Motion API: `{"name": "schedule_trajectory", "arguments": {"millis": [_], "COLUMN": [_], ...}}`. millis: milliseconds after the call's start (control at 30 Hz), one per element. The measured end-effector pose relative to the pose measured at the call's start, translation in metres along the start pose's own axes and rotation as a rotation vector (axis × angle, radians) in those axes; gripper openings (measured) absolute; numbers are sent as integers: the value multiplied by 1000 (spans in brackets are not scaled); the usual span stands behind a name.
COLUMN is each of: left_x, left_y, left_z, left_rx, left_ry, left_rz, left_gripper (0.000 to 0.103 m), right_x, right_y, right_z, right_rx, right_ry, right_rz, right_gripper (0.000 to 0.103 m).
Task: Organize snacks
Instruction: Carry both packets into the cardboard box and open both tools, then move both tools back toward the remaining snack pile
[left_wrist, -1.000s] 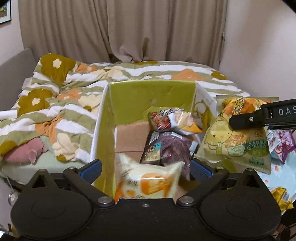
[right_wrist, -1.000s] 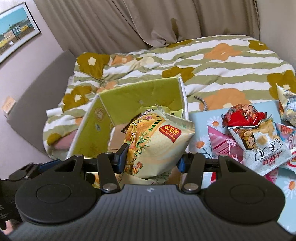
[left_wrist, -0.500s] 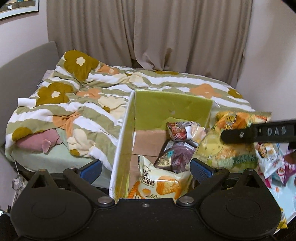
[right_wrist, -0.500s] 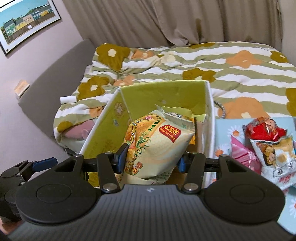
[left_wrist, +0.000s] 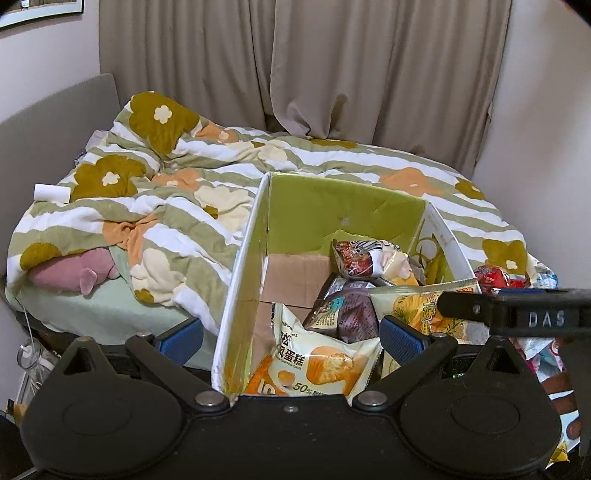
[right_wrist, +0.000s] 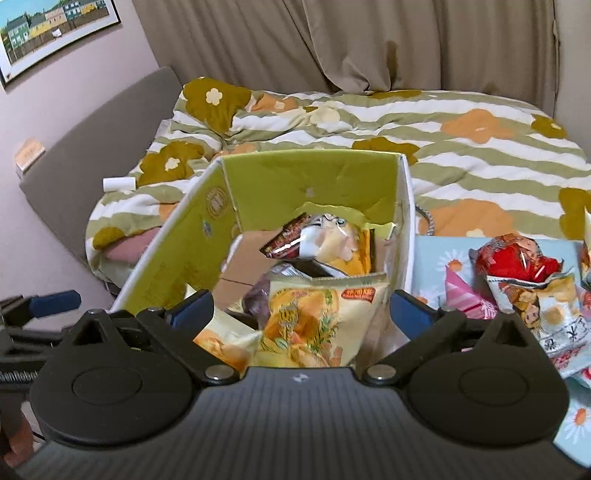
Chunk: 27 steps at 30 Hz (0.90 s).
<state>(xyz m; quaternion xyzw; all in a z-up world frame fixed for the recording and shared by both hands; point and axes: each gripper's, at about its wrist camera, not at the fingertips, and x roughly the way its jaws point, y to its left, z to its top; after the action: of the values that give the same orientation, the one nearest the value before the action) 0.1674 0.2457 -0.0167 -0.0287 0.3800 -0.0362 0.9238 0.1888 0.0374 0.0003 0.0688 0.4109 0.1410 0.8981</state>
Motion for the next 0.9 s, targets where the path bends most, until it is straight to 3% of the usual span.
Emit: {"name": "schedule_trajectory", "arguments": {"millis": [333, 633, 900], "left_x": [-14, -32, -45], "left_y": [3, -4, -35], "left_z": [3, 7, 2], "left_rx": [8, 35, 75], "left_ry": [-33, -59, -69], "left_rz": [-14, -46, -118], "left_gripper": [103, 103, 103], "right_x": [-14, -49, -94], "right_y": [2, 5, -16], "right_z": [-8, -10, -25], "right_rx": [25, 33, 79], "right_ry": [-21, -61, -138], "right_rz": [29, -23, -91], "right_gripper": [103, 103, 103]}}
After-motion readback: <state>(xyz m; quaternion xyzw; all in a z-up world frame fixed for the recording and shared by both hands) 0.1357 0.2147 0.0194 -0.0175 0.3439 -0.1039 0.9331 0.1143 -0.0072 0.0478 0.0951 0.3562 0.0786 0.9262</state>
